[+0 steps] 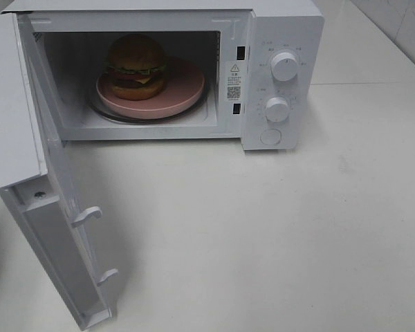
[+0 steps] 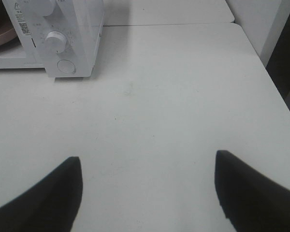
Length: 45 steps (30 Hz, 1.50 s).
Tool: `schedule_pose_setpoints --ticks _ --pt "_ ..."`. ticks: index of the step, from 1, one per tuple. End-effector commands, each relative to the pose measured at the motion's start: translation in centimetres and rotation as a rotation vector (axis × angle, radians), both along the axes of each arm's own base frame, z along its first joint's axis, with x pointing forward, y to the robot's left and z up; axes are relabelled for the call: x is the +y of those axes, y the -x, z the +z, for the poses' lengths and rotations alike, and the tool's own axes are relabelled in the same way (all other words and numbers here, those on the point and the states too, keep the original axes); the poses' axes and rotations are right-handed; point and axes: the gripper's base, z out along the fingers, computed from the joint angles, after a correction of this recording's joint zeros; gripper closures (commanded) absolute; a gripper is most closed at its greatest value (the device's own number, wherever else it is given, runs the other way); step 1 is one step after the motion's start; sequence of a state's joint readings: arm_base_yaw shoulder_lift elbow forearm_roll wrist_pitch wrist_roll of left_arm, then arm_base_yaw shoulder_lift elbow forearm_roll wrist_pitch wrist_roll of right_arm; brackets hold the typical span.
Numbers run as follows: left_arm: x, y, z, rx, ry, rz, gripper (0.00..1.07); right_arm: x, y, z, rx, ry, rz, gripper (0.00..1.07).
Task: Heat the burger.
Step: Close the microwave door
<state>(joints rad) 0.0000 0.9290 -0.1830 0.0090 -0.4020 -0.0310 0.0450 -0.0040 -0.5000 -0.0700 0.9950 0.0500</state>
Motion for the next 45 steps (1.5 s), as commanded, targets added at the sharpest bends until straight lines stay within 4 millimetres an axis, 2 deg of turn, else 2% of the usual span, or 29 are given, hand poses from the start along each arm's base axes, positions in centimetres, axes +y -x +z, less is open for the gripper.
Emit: schedule_pose_setpoints --ticks 1,8,10,12,15,18,20,28,38,40,45 --pt "-0.5 -1.0 -0.6 -0.013 0.05 -0.046 1.07 0.0 0.4 0.0 -0.028 0.004 0.0 0.32" --pt "-1.9 -2.4 -1.4 -0.047 0.05 -0.203 1.07 0.0 0.4 0.0 -0.028 0.004 0.0 0.32" --pt "-2.0 -2.7 -1.4 -0.048 0.055 -0.214 1.07 0.0 0.4 0.0 -0.028 0.004 0.0 0.32" --pt "-2.6 -3.7 -1.6 -0.021 0.083 -0.255 1.07 0.0 0.4 0.0 -0.028 0.004 0.0 0.32" --pt "-2.9 -3.9 -1.7 -0.016 0.081 -0.27 1.07 0.0 0.4 0.0 -0.028 0.004 0.0 0.32" --pt "-3.9 -4.4 -2.3 0.015 0.074 -0.319 1.07 0.0 0.4 0.0 -0.028 0.004 0.0 0.32" --pt "-5.4 -5.1 -2.9 0.025 0.066 -0.383 1.07 0.0 0.4 0.0 -0.028 0.004 0.0 0.32" --pt "-7.1 -6.2 -3.6 0.049 0.077 -0.406 1.07 0.0 0.4 0.0 -0.028 0.004 0.0 0.32" --pt "-10.3 -7.8 -3.9 0.038 0.097 -0.4 1.07 0.0 0.4 0.0 -0.028 0.004 0.0 0.32" --pt "-11.8 -8.4 -3.7 0.037 0.137 -0.393 1.07 0.0 0.4 0.0 -0.028 0.004 0.0 0.32" --pt "-13.4 -9.5 -3.4 0.026 0.165 -0.389 1.07 0.0 0.4 0.0 -0.028 0.004 0.0 0.32"
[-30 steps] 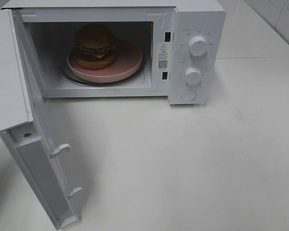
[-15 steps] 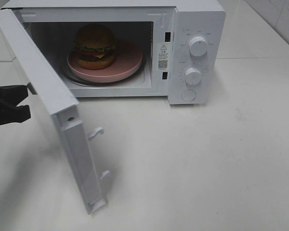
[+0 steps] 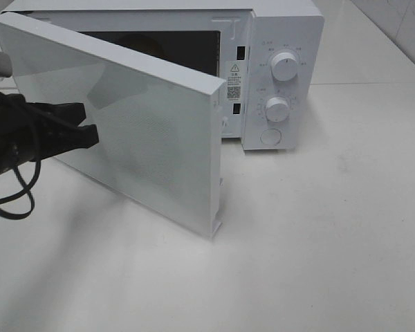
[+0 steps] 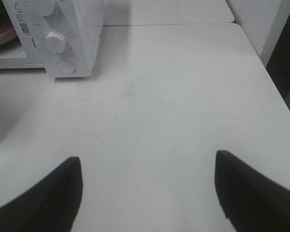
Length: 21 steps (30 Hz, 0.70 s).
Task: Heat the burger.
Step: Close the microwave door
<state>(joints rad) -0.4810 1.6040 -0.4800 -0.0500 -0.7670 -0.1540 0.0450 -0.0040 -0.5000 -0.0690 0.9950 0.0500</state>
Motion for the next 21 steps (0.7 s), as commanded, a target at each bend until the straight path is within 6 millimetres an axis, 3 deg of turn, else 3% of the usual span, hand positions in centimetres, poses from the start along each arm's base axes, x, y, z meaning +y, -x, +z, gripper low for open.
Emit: schedule_pose_setpoints --ticks 1,3,9,21 --pt "-0.6 -0.5 0.4 -0.016 0.022 0.012 1.07 0.0 0.4 0.0 -0.028 0.005 -0.001 0.32" --pt "-2.2 -1.5 0.4 -0.032 0.016 0.007 1.07 0.0 0.4 0.0 -0.028 0.005 -0.001 0.32" --pt "-4.2 -2.8 0.7 -0.047 0.037 0.033 1.07 0.0 0.4 0.0 -0.028 0.005 -0.001 0.32" --pt "-10.2 -6.3 1.0 -0.092 0.074 0.016 1.07 0.0 0.4 0.0 -0.028 0.005 -0.001 0.32"
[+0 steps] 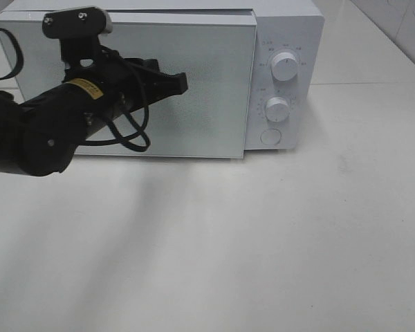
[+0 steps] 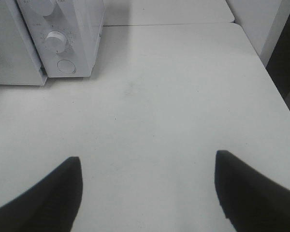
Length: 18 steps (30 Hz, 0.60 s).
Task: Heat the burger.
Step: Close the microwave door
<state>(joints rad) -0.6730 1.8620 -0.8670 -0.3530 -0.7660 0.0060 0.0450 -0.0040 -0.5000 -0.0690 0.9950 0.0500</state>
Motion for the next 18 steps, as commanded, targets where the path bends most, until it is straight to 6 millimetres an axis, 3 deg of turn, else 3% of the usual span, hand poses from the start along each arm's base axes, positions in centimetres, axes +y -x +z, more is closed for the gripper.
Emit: schedule_pose_setpoints --ticks 1,11,18 --pt "-1.2 -0.6 0.2 -0.013 0.003 -0.008 1.07 0.0 0.4 0.0 -0.028 0.005 -0.001 0.32" --pt "-3.8 -3.8 0.3 -0.006 0.045 0.006 1.07 0.0 0.4 0.0 -0.028 0.005 -0.001 0.32" --pt "-3.9 -5.1 0.6 -0.019 0.026 0.035 1.07 0.0 0.4 0.0 -0.028 0.004 -0.001 0.32"
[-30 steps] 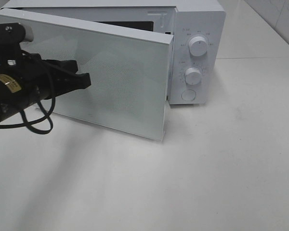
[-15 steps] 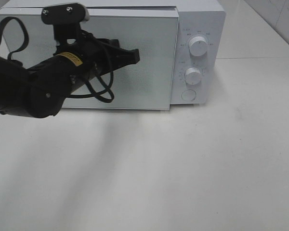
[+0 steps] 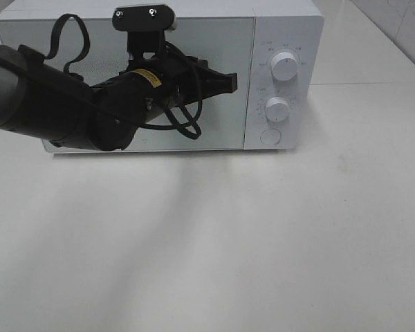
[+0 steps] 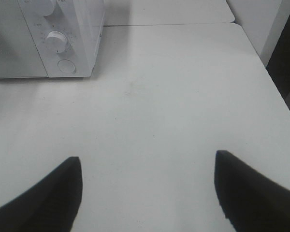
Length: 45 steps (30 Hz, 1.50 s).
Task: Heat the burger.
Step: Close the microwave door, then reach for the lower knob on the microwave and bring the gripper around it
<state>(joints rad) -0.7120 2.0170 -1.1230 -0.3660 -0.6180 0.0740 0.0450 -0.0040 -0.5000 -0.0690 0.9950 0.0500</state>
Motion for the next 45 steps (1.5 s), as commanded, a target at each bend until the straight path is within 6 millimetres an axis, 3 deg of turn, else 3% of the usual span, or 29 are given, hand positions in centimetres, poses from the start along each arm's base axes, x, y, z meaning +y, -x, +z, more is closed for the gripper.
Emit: schedule_pose_setpoints --ticks 1,8,16,18,21,22,23,24,25,26,27,35,45 --pt "1.2 -2.0 1.3 -0.042 0.064 0.108 1.07 0.0 0.4 0.0 -0.028 0.004 -0.001 0.32" --pt "0.3 -0.6 1.3 -0.008 -0.033 0.033 1.07 0.0 0.4 0.0 -0.028 0.004 -0.001 0.32" --pt "-0.4 4.1 1.9 0.017 -0.138 -0.093 1.07 0.0 0.4 0.0 -0.028 0.004 -0.001 0.32" --pt "0.0 6.3 1.9 0.122 -0.2 -0.171 1.05 0.0 0.4 0.0 -0.028 0.004 -0.001 0.32" --pt "0.1 6.8 1.9 0.167 -0.217 -0.193 1.0 0.0 0.4 0.0 -0.028 0.004 -0.001 0.32" --pt "0.5 7.7 1.9 0.246 -0.244 -0.235 0.83 0.0 0.4 0.0 -0.028 0.004 -0.001 0.32" --pt "0.7 8.4 1.8 0.332 -0.28 -0.278 0.55 0.0 0.4 0.0 -0.028 0.004 -0.001 0.32" --pt "0.7 8.4 1.8 0.332 -0.28 -0.278 0.55 0.0 0.4 0.0 -0.028 0.004 -0.001 0.32" --pt "0.9 8.7 1.7 0.381 -0.296 -0.297 0.36 0.0 0.4 0.0 -0.028 0.004 -0.001 0.32" --pt "0.9 8.7 1.7 0.381 -0.296 -0.297 0.36 0.0 0.4 0.0 -0.028 0.004 -0.001 0.32" --pt "1.1 9.4 1.4 0.453 -0.33 -0.336 0.04 0.0 0.4 0.0 -0.028 0.004 -0.001 0.32" --pt "2.8 11.9 2.0 0.573 -0.604 -0.51 0.09 0.0 0.4 0.0 -0.028 0.004 -0.001 0.32" --pt "6.0 13.3 4.7 0.725 -0.672 -0.326 0.09 0.0 0.4 0.0 -0.028 0.004 -0.001 0.32"
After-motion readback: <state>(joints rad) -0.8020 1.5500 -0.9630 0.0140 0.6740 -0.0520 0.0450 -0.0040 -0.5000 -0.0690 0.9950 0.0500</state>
